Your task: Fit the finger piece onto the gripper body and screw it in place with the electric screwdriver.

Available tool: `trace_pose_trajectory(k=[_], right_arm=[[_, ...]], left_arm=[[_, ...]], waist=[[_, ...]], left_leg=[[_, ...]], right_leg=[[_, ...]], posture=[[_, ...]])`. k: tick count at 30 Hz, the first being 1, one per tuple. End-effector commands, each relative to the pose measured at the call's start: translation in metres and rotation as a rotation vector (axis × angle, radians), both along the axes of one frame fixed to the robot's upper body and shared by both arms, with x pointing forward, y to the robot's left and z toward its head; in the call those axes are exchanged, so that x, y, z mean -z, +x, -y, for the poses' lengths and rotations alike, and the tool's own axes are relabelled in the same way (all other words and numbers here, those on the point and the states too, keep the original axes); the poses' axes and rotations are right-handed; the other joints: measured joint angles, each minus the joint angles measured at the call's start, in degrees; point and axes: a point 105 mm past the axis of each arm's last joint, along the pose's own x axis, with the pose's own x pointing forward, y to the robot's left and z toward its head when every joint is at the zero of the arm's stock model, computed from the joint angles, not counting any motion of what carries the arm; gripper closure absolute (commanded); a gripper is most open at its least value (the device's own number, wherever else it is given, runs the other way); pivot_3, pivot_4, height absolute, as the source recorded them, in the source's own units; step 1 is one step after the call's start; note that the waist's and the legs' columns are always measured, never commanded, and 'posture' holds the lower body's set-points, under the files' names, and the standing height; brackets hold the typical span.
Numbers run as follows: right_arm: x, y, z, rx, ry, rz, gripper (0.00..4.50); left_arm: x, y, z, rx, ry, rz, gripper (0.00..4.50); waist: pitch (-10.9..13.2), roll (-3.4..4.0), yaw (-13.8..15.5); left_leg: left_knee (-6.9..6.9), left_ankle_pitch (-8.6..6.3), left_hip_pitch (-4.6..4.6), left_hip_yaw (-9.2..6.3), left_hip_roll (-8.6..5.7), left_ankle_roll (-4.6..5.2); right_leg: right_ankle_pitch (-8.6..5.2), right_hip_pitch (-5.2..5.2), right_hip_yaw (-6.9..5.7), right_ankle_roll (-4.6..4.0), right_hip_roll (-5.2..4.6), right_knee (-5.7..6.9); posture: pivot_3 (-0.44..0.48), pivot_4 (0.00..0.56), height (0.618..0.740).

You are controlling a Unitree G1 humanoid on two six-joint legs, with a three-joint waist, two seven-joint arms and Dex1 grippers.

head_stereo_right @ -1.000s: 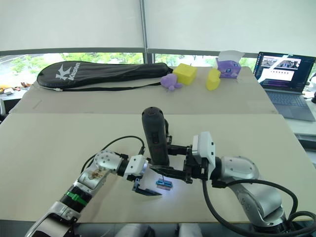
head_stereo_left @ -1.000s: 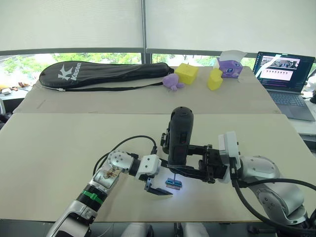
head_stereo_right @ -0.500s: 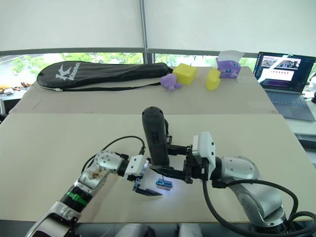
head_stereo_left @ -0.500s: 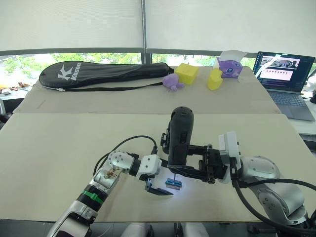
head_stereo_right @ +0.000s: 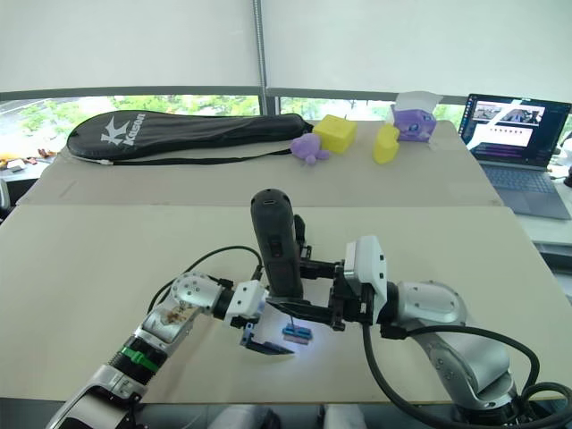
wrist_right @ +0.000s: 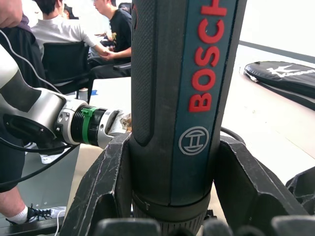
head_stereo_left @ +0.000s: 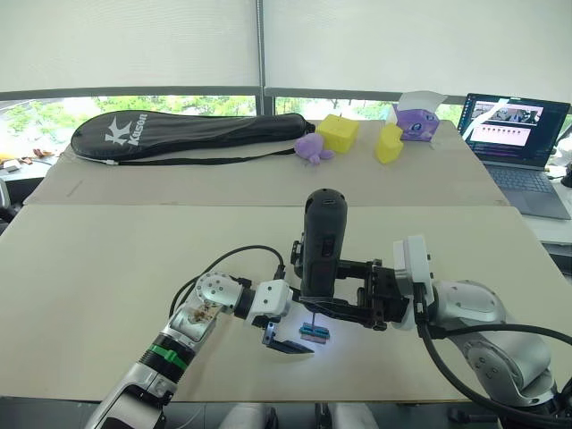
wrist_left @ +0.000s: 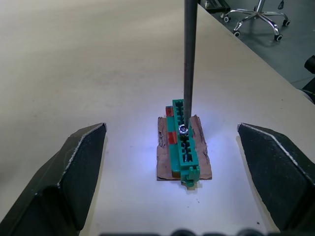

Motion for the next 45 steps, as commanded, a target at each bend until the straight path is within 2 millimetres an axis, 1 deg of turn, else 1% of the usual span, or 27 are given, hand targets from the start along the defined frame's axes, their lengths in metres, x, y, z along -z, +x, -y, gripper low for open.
trace_pose_trajectory(k=[1, 9, 19, 25, 30, 37, 40, 43, 45], right_arm=[[-0.009, -0.007, -0.003, -0.033, 0.015, 0.046, 2.54], [-0.006, -0.006, -0.001, -0.023, 0.006, 0.044, 2.54], [-0.008, -0.003, 0.003, -0.014, 0.004, 0.048, 2.54], [-0.007, -0.005, 0.003, -0.022, 0.001, 0.009, 2.54], [-0.002, -0.002, 0.003, -0.005, -0.005, -0.023, 2.54], [-0.001, 0.001, 0.004, 0.006, -0.013, -0.048, 2.54], [-0.005, -0.002, 0.004, -0.004, 0.007, -0.048, 2.54], [-0.019, -0.007, 0.003, -0.024, 0.061, -0.019, 2.54], [-0.024, -0.007, 0.003, -0.019, 0.07, 0.006, 2.54]], left_arm=[[-0.005, 0.0, 0.004, 0.014, -0.015, 0.022, 0.0], [-0.005, 0.001, 0.003, 0.012, -0.013, 0.024, 0.0], [-0.006, 0.001, 0.004, 0.014, -0.015, 0.025, 0.0], [-0.007, 0.002, 0.006, 0.013, -0.021, 0.025, 0.0], [-0.007, 0.002, 0.007, 0.011, -0.027, 0.024, 0.0], [-0.007, 0.002, 0.008, 0.011, -0.027, 0.022, 0.0], [-0.006, 0.002, 0.007, 0.011, -0.023, 0.021, 0.0], [-0.004, 0.0, 0.005, 0.017, -0.014, 0.017, 0.0], [-0.003, -0.001, 0.004, 0.018, -0.011, 0.008, 0.0]], waist=[[0.0, 0.0, 0.0], [0.0, 0.0, 0.0], [0.0, 0.0, 0.0], [0.0, 0.0, 0.0], [0.0, 0.0, 0.0], [0.0, 0.0, 0.0], [0.0, 0.0, 0.0], [0.0, 0.0, 0.0], [0.0, 0.0, 0.0]], left_leg=[[0.0, 0.0, 0.0, 0.0, 0.0, 0.0], [0.0, 0.0, 0.0, 0.0, 0.0, 0.0], [0.0, 0.0, 0.0, 0.0, 0.0, 0.0], [0.0, 0.0, 0.0, 0.0, 0.0, 0.0], [0.0, 0.0, 0.0, 0.0, 0.0, 0.0], [0.0, 0.0, 0.0, 0.0, 0.0, 0.0], [0.0, 0.0, 0.0, 0.0, 0.0, 0.0], [0.0, 0.0, 0.0, 0.0, 0.0, 0.0], [0.0, 0.0, 0.0, 0.0, 0.0, 0.0]], right_leg=[[0.0, 0.0, 0.0, 0.0, 0.0, 0.0], [0.0, 0.0, 0.0, 0.0, 0.0, 0.0], [0.0, 0.0, 0.0, 0.0, 0.0, 0.0], [0.0, 0.0, 0.0, 0.0, 0.0, 0.0], [0.0, 0.0, 0.0, 0.0, 0.0, 0.0], [0.0, 0.0, 0.0, 0.0, 0.0, 0.0], [0.0, 0.0, 0.0, 0.0, 0.0, 0.0], [0.0, 0.0, 0.0, 0.0, -0.01, -0.01], [0.0, 0.0, 0.01, 0.0, -0.01, -0.01]], posture=[[0.0, 0.15, 0.74], [0.0, 0.15, 0.74], [0.0, 0.15, 0.74], [0.0, 0.15, 0.74], [0.0, 0.15, 0.74], [0.0, 0.15, 0.74], [0.0, 0.15, 0.74], [0.0, 0.15, 0.74], [0.0, 0.15, 0.74]])
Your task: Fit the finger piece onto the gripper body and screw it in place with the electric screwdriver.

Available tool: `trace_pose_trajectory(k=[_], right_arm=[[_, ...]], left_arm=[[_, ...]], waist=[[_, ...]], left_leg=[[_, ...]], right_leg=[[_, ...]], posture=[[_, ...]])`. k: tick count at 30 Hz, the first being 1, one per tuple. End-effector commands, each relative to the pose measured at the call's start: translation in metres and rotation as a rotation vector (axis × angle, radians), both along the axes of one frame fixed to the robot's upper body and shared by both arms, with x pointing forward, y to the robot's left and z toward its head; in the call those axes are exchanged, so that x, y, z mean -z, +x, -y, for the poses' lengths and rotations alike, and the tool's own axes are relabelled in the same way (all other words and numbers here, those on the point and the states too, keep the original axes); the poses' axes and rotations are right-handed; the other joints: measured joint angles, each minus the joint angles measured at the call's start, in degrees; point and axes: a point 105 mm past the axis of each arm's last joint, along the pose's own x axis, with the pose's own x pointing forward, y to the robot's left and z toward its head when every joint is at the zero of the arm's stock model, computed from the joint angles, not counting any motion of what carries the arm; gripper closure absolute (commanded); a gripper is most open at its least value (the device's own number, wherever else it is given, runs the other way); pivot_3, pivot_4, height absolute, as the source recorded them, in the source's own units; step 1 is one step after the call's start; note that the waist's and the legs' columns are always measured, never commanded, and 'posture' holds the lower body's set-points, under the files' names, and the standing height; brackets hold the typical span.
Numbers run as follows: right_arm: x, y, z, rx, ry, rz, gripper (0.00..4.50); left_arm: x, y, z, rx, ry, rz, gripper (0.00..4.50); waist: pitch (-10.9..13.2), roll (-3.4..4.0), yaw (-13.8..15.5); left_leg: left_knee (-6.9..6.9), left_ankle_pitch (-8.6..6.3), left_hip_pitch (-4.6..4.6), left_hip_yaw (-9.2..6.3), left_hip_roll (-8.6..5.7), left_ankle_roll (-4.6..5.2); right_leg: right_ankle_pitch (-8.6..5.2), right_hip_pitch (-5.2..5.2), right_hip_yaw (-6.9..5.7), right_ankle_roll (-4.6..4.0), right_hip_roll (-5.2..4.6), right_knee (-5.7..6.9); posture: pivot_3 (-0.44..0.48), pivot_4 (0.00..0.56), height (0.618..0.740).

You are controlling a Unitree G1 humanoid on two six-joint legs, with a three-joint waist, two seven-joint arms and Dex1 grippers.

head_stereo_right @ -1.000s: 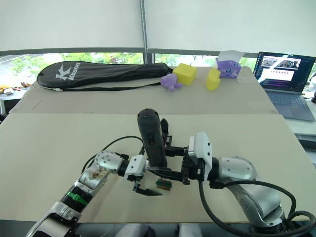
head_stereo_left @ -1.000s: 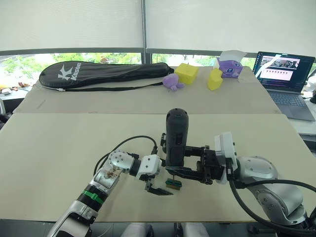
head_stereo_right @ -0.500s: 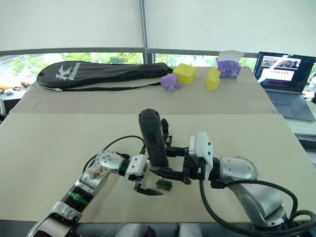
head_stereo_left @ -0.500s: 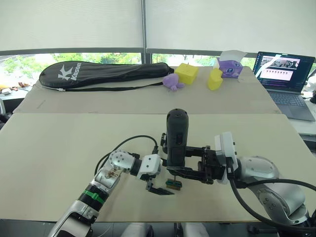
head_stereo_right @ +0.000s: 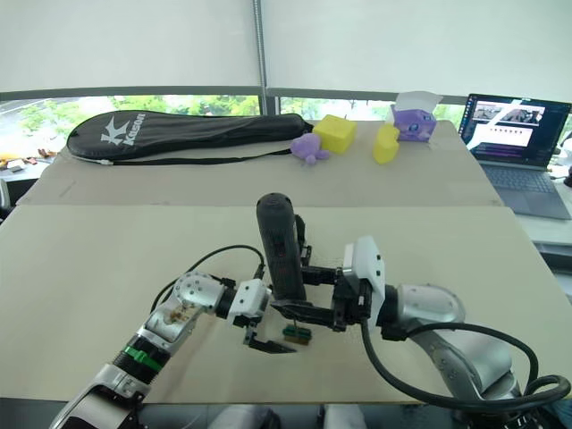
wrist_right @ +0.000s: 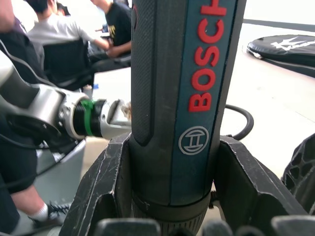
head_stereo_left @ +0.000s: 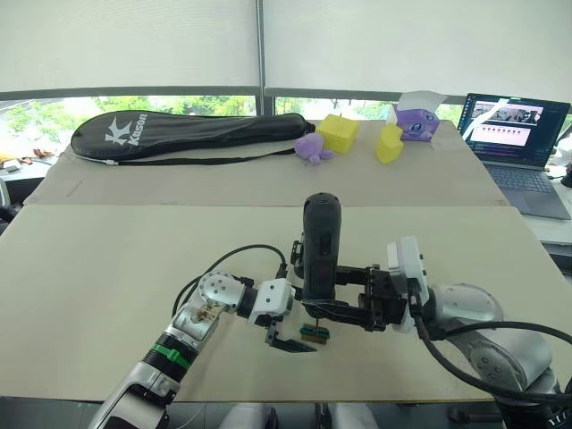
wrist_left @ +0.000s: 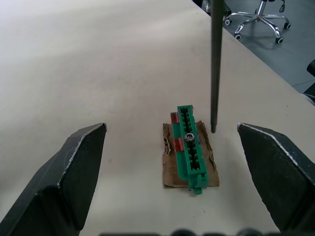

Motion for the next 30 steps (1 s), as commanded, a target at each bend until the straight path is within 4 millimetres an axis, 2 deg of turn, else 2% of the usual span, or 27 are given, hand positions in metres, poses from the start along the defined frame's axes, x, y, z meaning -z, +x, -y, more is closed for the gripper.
trace_pose_trajectory(k=[1, 30], right_arm=[[-0.026, -0.009, -0.003, -0.026, 0.051, 0.124, 2.54], [-0.013, -0.011, -0.007, -0.022, 0.01, 0.156, 2.54]], left_arm=[[-0.002, -0.002, 0.002, 0.021, -0.003, 0.001, 0.0], [-0.001, -0.005, 0.004, 0.032, -0.001, -0.006, 0.0]], waist=[[0.0, 0.0, 0.0], [0.0, 0.0, 0.0]], left_leg=[[0.0, 0.0, 0.0, 0.0, 0.0, 0.0], [0.0, 0.0, 0.0, 0.01, 0.0, 0.0]], right_leg=[[0.0, 0.0, 0.0, 0.0, 0.0, 0.0], [0.0, 0.0, 0.0, 0.0, 0.01, 0.01]], posture=[[0.0, 0.15, 0.74], [0.0, 0.15, 0.74]])
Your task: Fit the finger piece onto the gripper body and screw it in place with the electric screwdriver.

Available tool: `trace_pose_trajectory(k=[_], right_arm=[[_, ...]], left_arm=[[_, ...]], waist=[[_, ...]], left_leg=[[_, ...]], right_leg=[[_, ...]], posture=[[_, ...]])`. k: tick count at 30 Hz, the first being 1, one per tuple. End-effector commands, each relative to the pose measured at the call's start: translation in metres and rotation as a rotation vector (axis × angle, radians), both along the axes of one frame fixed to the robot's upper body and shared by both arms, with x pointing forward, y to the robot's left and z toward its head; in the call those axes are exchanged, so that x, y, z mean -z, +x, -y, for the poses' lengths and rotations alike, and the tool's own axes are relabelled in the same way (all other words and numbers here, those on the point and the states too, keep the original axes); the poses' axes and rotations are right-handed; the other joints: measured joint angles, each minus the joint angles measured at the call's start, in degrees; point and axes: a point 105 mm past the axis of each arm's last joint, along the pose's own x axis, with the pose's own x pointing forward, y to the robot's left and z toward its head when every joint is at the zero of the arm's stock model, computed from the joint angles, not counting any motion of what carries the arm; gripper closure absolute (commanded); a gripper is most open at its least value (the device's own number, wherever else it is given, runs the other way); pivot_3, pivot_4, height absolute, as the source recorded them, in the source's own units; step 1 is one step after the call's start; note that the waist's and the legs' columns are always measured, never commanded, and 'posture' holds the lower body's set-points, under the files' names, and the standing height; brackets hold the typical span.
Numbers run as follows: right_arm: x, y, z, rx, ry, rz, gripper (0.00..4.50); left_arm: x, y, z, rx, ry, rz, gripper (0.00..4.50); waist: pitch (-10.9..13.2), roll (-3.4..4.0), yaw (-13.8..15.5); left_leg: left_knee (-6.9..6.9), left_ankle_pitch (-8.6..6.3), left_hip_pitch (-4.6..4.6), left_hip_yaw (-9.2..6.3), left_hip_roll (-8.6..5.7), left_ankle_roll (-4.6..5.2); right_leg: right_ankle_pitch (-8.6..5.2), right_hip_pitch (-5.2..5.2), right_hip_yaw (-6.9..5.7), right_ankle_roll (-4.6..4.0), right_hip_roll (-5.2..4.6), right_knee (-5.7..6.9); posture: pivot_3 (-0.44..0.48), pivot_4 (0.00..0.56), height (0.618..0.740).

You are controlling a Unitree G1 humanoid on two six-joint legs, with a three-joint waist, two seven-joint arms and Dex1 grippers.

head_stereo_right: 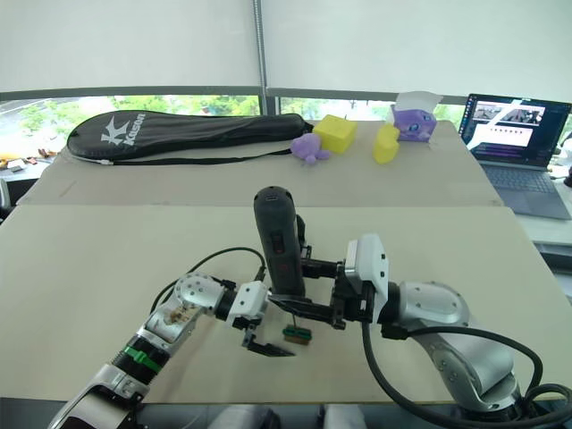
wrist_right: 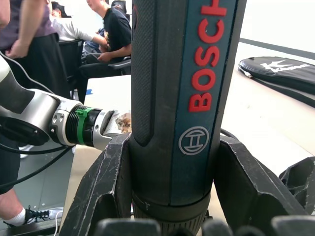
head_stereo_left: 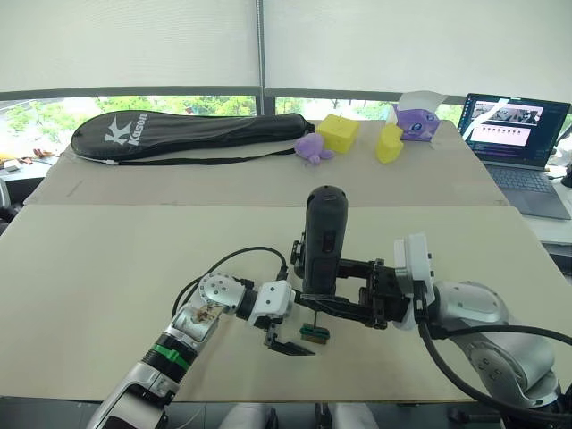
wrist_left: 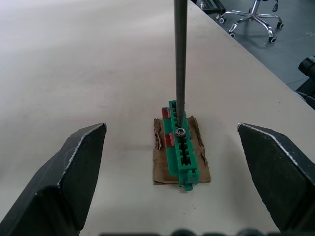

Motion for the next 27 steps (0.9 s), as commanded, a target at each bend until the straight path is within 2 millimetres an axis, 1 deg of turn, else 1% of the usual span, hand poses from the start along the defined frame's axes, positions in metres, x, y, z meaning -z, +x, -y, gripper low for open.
trace_pose_trajectory(k=[1, 10, 27], right_arm=[[-0.0128, -0.0086, -0.004, -0.036, 0.033, 0.07, 2.54], [-0.0148, -0.0074, -0.0049, -0.033, 0.047, 0.079, 2.54], [-0.0107, -0.0072, -0.0048, -0.034, 0.03, 0.077, 2.54]], left_arm=[[-0.0047, -0.0017, 0.0027, 0.015, -0.017, 0.02, 0.0], [-0.0049, -0.0014, 0.0028, 0.016, -0.016, 0.025, 0.0], [-0.0062, -0.001, 0.0027, 0.017, -0.017, 0.031, 0.0]], waist=[[0.0, 0.0, 0.0], [0.0, 0.0, 0.0], [0.0, 0.0, 0.0]], left_leg=[[0.0, 0.0, 0.0, 0.0, 0.0, 0.0], [0.0, 0.0, 0.0, 0.0, 0.0, 0.0], [0.0, 0.0, 0.0, 0.0, 0.0, 0.0]], right_leg=[[0.0, 0.0, 0.0, 0.0, 0.0, 0.0], [0.0, 0.0, 0.0, 0.0, 0.0, 0.0], [0.0, 0.0, 0.0, 0.0, 0.0, 0.0]], posture=[[0.0, 0.15, 0.74], [0.0, 0.15, 0.74], [0.0, 0.15, 0.74]])
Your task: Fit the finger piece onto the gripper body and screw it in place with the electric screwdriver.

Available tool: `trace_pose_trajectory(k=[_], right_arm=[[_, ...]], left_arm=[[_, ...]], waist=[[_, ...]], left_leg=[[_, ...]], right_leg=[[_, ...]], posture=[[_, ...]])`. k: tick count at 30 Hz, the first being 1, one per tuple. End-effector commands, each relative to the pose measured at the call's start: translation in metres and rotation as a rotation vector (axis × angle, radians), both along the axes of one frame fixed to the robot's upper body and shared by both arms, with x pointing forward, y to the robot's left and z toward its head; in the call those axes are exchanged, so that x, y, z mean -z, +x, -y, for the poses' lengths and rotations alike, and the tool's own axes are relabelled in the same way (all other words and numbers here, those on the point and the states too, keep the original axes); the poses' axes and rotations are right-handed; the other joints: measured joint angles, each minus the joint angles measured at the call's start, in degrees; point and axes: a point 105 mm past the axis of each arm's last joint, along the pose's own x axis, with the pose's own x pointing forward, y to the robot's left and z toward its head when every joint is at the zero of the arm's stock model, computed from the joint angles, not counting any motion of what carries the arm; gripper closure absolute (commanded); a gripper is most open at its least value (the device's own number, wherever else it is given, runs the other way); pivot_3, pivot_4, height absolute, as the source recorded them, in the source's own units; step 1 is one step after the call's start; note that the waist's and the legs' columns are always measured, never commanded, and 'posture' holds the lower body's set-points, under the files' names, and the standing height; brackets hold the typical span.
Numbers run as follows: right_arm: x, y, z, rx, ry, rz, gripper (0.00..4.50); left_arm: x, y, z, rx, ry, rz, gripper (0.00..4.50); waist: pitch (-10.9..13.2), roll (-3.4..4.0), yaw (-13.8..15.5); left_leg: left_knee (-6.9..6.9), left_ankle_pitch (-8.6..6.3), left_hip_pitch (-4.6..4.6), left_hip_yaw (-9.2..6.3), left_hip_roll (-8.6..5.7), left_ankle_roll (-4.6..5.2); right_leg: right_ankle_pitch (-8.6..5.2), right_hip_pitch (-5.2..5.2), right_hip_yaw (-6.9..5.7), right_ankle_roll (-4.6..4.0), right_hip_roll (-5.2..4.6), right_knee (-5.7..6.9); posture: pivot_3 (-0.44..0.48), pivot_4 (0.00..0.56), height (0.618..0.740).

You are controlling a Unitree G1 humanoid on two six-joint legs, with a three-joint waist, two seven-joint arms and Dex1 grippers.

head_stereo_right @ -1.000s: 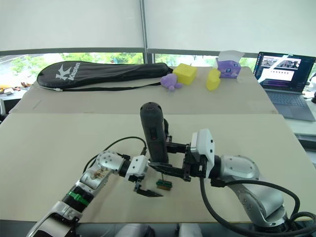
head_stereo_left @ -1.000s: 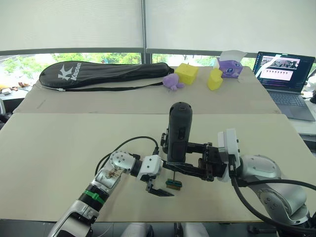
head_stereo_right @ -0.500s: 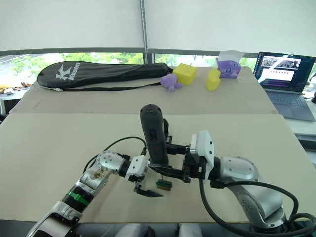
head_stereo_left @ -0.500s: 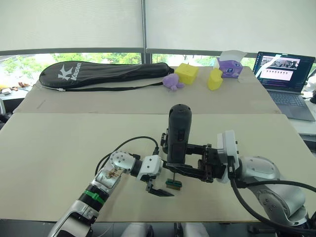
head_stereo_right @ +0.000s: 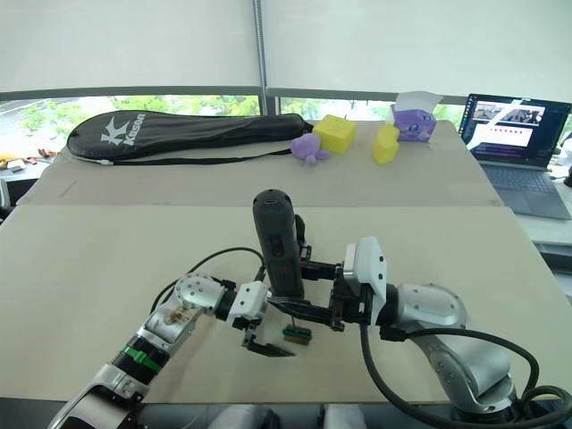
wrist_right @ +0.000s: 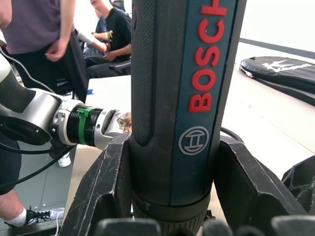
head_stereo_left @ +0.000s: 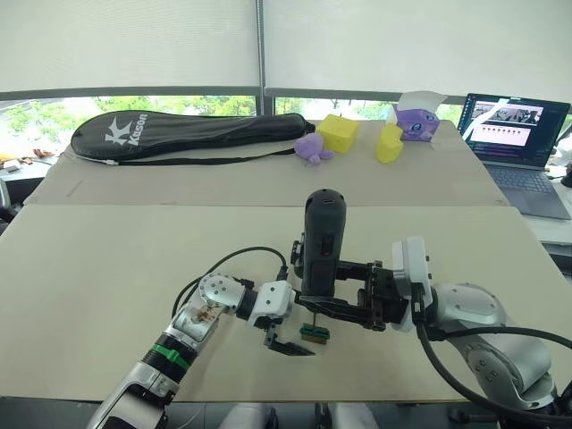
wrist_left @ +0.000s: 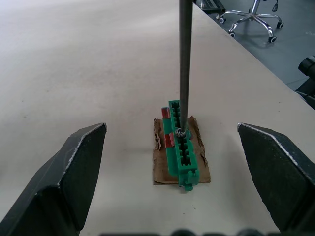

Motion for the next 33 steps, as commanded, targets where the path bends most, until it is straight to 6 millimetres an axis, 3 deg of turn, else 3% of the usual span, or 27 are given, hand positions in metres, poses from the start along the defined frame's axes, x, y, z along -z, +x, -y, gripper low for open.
trace_pose_trajectory(k=[1, 33], right_arm=[[-0.0114, -0.007, -0.0031, -0.031, 0.024, 0.071, 2.54], [-0.0109, -0.0054, -0.0002, -0.021, 0.005, 0.076, 2.54]], left_arm=[[-0.0063, -0.001, 0.0027, 0.017, -0.017, 0.03, 0.0], [-0.007, -0.0002, 0.003, 0.017, -0.019, 0.032, 0.0]], waist=[[0.0, 0.0, 0.0], [0.0, 0.0, 0.0]], left_leg=[[0.0, 0.0, 0.0, 0.0, 0.0, 0.0], [0.0, 0.0, 0.0, 0.0, 0.0, 0.0]], right_leg=[[0.0, 0.0, 0.0, 0.0, 0.0, 0.0], [0.0, 0.01, 0.0, 0.0, 0.0, 0.0]], posture=[[0.0, 0.15, 0.74], [0.0, 0.15, 0.74]])
